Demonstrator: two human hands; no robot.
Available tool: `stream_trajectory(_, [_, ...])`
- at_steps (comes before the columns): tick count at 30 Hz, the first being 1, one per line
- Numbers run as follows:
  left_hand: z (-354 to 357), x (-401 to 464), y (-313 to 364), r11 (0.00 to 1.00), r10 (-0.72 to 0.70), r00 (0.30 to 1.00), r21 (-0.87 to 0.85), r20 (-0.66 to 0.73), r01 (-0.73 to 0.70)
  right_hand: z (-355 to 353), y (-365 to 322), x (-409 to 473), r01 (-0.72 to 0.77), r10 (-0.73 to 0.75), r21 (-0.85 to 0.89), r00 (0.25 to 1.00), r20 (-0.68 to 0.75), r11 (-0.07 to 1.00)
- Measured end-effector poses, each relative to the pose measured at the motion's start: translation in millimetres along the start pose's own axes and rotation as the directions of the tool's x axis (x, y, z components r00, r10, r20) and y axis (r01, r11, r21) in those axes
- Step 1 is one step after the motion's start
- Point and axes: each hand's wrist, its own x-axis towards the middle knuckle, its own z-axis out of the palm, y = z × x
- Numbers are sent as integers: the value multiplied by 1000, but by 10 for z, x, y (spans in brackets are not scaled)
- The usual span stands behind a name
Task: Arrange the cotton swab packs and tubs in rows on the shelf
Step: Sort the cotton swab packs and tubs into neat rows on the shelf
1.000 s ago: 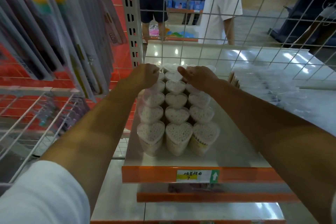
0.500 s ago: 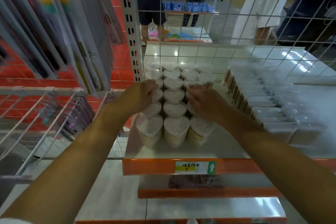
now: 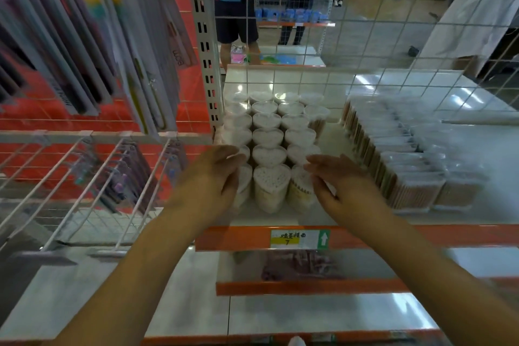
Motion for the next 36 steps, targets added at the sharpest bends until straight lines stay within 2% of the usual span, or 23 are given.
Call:
stream_trajectory(3, [27, -112, 103, 999, 19, 1000, -28, 15, -19, 92, 2, -137, 32, -32, 15, 999, -36, 999])
stream_trajectory(5, [44, -149, 130, 999, 29, 999, -35, 14, -29, 120, -26, -137, 21, -18, 30, 993, -114, 999])
stream_trajectory(9, [18, -164, 178, 998, 47, 998, -46, -48, -49, 137, -145, -91, 73, -46, 123, 977, -208, 990])
stream_trajectory(15, [110, -232, 59, 999, 15, 999, -41, -29, -16, 263, -283, 37, 127, -127, 29, 992, -30, 991])
stream_trajectory(22, [211, -269, -27, 998, 46, 995, -34, -94, -49, 365, -306, 134, 214, -228, -101, 960, -160, 972])
stream_trajectory(36, [138, -120, 8, 995, 86, 991, -41, -106, -91, 358, -308, 138, 209, -217, -74, 969, -116, 975])
